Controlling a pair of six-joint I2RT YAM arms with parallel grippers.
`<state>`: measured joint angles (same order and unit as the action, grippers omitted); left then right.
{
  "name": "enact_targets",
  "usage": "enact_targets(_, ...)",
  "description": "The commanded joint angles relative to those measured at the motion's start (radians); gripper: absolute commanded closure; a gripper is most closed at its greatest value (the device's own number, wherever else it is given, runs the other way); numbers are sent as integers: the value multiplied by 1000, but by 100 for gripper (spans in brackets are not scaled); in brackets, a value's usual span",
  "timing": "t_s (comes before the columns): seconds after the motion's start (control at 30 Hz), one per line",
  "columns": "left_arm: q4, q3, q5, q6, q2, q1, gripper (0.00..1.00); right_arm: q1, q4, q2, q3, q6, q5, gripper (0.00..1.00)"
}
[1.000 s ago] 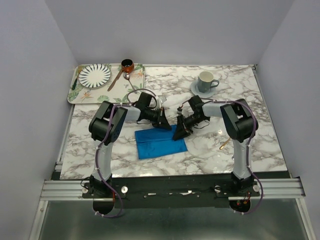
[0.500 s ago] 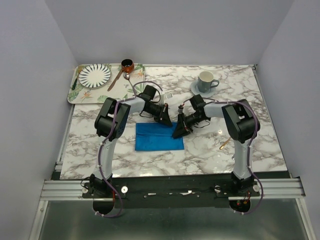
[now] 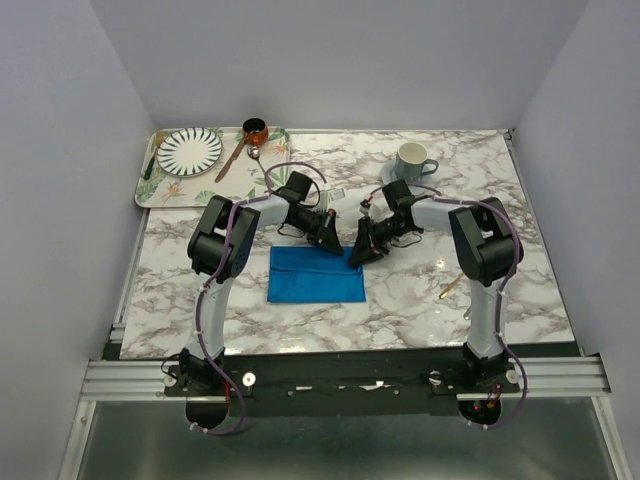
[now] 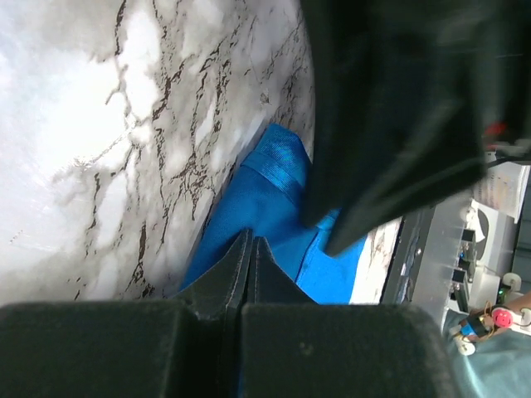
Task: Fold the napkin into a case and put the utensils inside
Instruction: Smooth out the 2/3-rectangle-folded napkin at the center of the board.
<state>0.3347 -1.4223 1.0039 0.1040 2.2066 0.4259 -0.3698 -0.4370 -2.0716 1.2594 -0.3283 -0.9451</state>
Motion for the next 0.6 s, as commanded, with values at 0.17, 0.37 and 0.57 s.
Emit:
enact_targets(0.17,22,55,-70,-16,-21,-18,76,0,-108,-68,-20,95,215,77)
enact_targets(0.37,-299,213,28,238,-185,-36,60,0,-114,-70,-35,69,236,82)
enact_targets(0.57,-460,302,30,433,-182,-42,58,0,-115,-79,-35,64,253,84)
